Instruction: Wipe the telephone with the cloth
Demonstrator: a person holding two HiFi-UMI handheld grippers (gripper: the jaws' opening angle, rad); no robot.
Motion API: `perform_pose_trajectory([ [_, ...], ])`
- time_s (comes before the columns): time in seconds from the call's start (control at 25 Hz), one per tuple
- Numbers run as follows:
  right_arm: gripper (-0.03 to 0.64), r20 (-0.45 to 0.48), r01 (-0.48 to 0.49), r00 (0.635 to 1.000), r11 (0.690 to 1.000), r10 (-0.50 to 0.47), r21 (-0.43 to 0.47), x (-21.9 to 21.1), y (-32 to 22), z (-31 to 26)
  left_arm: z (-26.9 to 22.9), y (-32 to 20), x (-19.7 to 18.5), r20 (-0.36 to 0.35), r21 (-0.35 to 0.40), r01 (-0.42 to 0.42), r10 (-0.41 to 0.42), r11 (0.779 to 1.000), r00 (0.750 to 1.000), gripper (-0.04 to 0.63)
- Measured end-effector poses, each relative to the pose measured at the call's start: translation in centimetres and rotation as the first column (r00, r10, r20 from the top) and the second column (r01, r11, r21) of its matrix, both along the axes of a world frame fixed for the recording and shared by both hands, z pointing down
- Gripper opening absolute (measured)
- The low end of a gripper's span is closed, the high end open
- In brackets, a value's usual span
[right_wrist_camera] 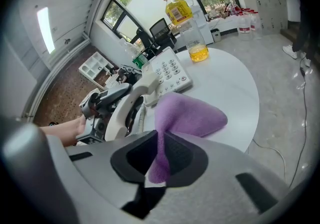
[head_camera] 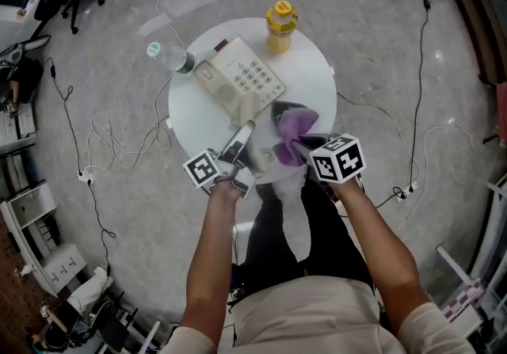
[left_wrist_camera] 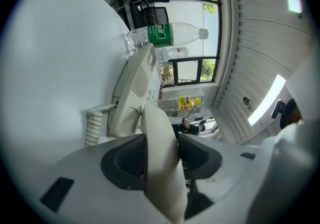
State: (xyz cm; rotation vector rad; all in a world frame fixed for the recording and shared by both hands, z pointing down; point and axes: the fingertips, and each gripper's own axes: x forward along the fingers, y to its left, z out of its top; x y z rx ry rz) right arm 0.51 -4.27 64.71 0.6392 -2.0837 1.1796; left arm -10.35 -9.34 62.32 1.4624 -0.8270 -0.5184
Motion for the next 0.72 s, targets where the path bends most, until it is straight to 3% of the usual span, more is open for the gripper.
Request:
perform_pose_trajectory([
  [0.72,0.032,-0.015,0.017,1.000,0.999,-0.018,-0.034,0.3,1.5,1.6,-0.1,0.0,0.0,0.031,0.037,0.074,-0.075,0.997,0.997,0.201],
])
